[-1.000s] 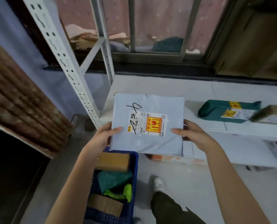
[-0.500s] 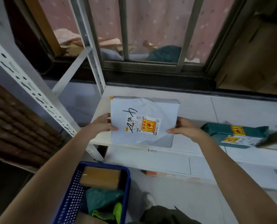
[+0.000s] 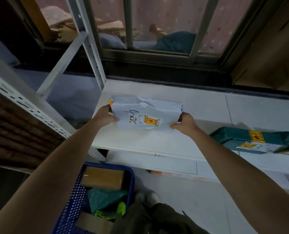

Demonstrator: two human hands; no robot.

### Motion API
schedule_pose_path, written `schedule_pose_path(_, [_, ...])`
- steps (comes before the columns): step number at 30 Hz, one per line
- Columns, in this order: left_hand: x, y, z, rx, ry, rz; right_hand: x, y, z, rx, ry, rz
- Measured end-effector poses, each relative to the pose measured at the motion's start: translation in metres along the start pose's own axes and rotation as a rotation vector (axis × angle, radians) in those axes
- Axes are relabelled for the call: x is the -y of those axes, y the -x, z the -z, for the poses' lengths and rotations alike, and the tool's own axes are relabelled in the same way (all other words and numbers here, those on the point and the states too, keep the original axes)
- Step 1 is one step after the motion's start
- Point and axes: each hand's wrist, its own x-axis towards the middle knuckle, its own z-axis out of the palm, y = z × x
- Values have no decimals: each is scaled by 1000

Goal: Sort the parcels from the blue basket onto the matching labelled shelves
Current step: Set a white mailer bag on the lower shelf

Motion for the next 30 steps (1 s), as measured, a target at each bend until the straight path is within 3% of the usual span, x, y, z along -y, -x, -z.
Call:
schedule_pose_path(10, [10, -40, 8, 81, -195, -71, -3, -16, -12, -42, 43, -91])
schedule_pose_path(22, [22, -39, -2, 124, -90, -143, -13, -15, -18, 24, -16, -165])
schedule_pose_path(30, [30, -45, 1, 193, -47, -35, -15, -14, -22, 43, -31, -185])
